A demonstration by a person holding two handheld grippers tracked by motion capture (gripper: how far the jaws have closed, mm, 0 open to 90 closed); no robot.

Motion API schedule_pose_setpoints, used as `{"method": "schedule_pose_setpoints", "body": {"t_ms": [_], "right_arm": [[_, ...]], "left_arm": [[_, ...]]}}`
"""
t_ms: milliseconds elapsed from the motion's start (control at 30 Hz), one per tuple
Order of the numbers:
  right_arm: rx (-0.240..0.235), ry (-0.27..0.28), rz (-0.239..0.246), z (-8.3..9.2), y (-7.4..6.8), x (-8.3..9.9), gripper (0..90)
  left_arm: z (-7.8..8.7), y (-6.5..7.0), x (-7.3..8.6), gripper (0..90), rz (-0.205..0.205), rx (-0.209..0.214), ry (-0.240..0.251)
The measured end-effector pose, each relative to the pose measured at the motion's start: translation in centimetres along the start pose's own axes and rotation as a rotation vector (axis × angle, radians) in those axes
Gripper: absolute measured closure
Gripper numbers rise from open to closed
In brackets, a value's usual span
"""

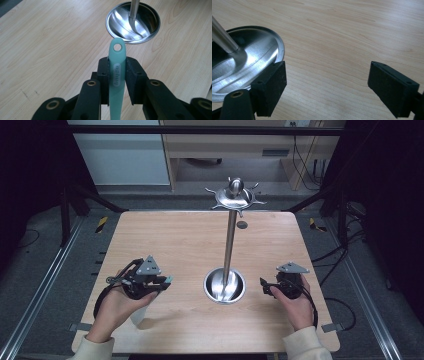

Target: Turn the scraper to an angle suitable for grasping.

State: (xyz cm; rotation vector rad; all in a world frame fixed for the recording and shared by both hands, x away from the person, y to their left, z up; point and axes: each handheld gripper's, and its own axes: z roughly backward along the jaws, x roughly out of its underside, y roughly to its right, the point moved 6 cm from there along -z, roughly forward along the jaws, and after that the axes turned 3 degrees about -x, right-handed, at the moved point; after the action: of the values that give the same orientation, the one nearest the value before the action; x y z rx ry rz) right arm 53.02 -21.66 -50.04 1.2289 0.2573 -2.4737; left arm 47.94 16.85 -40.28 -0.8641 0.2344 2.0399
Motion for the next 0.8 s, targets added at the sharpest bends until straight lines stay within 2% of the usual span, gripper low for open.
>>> {"method": "schedule_pose_setpoints", "body": {"t_ms": [200,433,500,800], "right_arm": [[-0.001,-0.003,-0.002,0.0,0.0,0.0,15.6],[-0.004,0.003,0.01,0.0,-0.1,0.0,15.4],[-0.004,-0.002,-0.001,0.0,-0.1,0.0,15.1],[-0.013,-0.012,-0.006,-0.1,-0.2,0.0,14.7]], "left_arm": [[0.5,-0.3,-0.2,74.3,0.014,-0.008,0.035],[1.5,-0.6,-0.6,74.3,0.039,-0.021,0.101],[1.7,-0.7,-0.8,74.3,0.039,-0.027,0.114],[1.5,-0.7,-0.6,74.3,0.037,-0.025,0.113]]}}
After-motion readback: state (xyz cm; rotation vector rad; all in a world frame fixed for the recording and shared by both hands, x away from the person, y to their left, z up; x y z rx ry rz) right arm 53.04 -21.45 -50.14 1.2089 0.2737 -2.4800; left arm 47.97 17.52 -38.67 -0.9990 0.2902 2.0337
